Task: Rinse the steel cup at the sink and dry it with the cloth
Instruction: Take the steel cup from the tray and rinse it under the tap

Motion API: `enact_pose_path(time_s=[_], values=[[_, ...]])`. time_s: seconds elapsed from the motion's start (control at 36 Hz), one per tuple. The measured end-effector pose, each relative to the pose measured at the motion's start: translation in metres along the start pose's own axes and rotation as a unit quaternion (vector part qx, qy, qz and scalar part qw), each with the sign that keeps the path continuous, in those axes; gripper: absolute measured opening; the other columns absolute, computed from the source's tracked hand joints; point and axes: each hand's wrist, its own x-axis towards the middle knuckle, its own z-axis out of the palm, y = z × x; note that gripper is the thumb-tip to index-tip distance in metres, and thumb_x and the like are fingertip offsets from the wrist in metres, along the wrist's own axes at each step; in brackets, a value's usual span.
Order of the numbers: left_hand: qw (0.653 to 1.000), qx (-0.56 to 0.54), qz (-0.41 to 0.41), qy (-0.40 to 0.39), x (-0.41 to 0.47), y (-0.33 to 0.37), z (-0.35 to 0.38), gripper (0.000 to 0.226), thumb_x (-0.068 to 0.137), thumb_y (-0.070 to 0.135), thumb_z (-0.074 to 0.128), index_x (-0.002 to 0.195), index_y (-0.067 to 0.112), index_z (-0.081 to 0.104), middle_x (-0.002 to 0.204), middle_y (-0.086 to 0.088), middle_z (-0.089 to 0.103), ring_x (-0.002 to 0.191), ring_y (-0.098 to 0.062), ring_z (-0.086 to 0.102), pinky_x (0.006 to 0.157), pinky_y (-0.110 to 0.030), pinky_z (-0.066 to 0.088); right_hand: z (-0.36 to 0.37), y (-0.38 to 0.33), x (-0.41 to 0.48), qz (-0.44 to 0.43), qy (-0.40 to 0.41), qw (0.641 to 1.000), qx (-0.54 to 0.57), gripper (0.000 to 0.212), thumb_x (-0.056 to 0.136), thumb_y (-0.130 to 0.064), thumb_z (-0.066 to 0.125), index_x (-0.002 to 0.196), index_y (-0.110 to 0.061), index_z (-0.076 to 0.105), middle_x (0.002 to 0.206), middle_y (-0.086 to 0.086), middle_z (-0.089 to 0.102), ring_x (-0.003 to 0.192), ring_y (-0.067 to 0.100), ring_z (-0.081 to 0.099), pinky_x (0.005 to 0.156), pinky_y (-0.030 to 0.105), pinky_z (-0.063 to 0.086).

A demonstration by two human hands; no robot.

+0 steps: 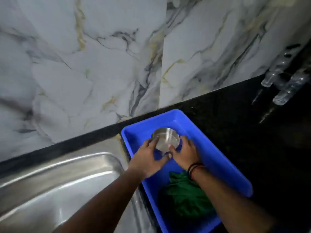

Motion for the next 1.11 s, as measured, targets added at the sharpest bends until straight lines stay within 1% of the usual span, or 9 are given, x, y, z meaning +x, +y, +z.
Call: enact_pose_path(time_s=[0.19, 0.42, 0.56, 0.69, 0.75, 0.81, 0.89, 1.0, 1.11], values=[[0.999, 0.004, -0.030, 0.028, 0.011, -0.007, 0.027, 0.095, 0.070, 0.085, 0.045, 0.142, 0.024, 0.045, 0.145, 0.000, 0.048, 0.128, -0.019, 0.049, 0.093, -0.028, 0.042, 0.027, 0.009, 0.034, 0.105, -0.050, 0.992, 0.043, 0.044, 0.082, -0.041, 0.059, 0.112, -0.012, 0.046, 0.108, 0.021, 0.064, 0.098, 0.041, 0.061, 0.073, 0.040, 0.049], [0.965, -0.230, -0.099, 0.081, 0.011, -0.014, -0.015, 0.078, 0.076, 0.067, 0.063, 0.141, 0.026, 0.050, 0.130, 0.014, 0.047, 0.124, 0.000, 0.043, 0.103, -0.022, 0.030, 0.021, -0.011, 0.035, 0.098, -0.013, 0.995, 0.027, 0.027, 0.083, -0.013, 0.049, 0.108, -0.008, 0.057, 0.109, 0.024, 0.064, 0.101, 0.044, 0.058, 0.079, 0.042, 0.048], [0.854, -0.477, -0.161, 0.134, -0.011, -0.032, -0.078, 0.034, 0.085, 0.056, 0.062, 0.112, 0.037, 0.070, 0.114, 0.016, 0.071, 0.107, -0.002, 0.063, 0.089, -0.018, 0.045, 0.003, -0.079, 0.015, -0.032, -0.010, 0.996, 0.079, 0.022, 0.085, -0.009, 0.044, 0.101, -0.013, 0.059, 0.088, 0.016, 0.066, 0.084, 0.040, 0.062, 0.062, 0.037, 0.047], [0.650, -0.739, -0.168, 0.052, -0.058, -0.081, -0.139, 0.069, 0.085, 0.075, 0.044, 0.117, 0.020, 0.072, 0.118, -0.010, 0.073, 0.106, -0.026, 0.069, 0.086, -0.044, 0.054, 0.014, -0.190, -0.029, -0.208, -0.117, 0.966, 0.099, 0.028, 0.086, -0.010, 0.044, 0.107, -0.018, 0.061, 0.077, 0.009, 0.067, 0.079, 0.033, 0.062, 0.070, 0.039, 0.052], [0.581, -0.797, -0.154, 0.062, -0.084, -0.104, -0.159, 0.079, 0.076, 0.080, 0.053, 0.121, 0.017, 0.069, 0.115, -0.013, 0.071, 0.100, -0.031, 0.068, 0.063, -0.040, 0.059, 0.028, -0.233, -0.047, -0.265, -0.161, 0.947, 0.081, 0.029, 0.085, -0.011, 0.045, 0.108, -0.016, 0.062, 0.077, 0.008, 0.066, 0.079, 0.027, 0.061, 0.076, 0.040, 0.051], [0.526, -0.836, -0.140, 0.073, -0.110, -0.126, -0.177, 0.095, 0.067, 0.082, 0.063, 0.133, 0.014, 0.059, 0.126, -0.017, 0.061, 0.112, -0.038, 0.057, 0.066, -0.041, 0.060, 0.041, -0.271, -0.066, -0.299, -0.205, 0.929, 0.079, 0.032, 0.084, -0.012, 0.045, 0.110, -0.018, 0.063, 0.084, 0.008, 0.068, 0.083, 0.020, 0.060, 0.077, 0.031, 0.049], [0.487, -0.859, -0.125, 0.095, -0.145, -0.155, -0.200, 0.101, 0.060, 0.080, 0.071, 0.134, 0.013, 0.059, 0.132, -0.019, 0.061, 0.121, -0.041, 0.055, 0.102, -0.061, 0.043, 0.063, -0.314, -0.091, -0.348, -0.250, 0.902, 0.041, 0.037, 0.084, -0.013, 0.046, 0.115, -0.024, 0.061, 0.089, 0.009, 0.071, 0.088, 0.020, 0.064, 0.073, 0.019, 0.041], [0.449, -0.886, -0.080, 0.084, -0.178, -0.179, -0.222, 0.083, 0.063, 0.070, 0.074, 0.122, 0.012, 0.068, 0.119, -0.022, 0.069, 0.108, -0.043, 0.064, 0.085, -0.067, 0.049, 0.085, -0.350, -0.115, -0.422, -0.229, 0.876, -0.045, 0.005, 0.083, -0.027, 0.049, 0.082, -0.027, 0.054, 0.056, -0.007, 0.048, 0.065, 0.029, 0.058, 0.061, 0.025, 0.040], [0.438, -0.898, -0.032, 0.019, -0.188, -0.192, -0.234, 0.083, 0.069, 0.070, 0.067, 0.130, 0.013, 0.062, 0.130, -0.022, 0.062, 0.119, -0.046, 0.055, 0.096, -0.072, 0.037, 0.084, -0.374, -0.121, -0.412, -0.066, 0.909, 0.009, 0.041, 0.080, -0.063, 0.045, 0.066, -0.030, 0.066, 0.043, -0.007, 0.047, 0.047, 0.011, 0.049, 0.053, 0.026, 0.047]])
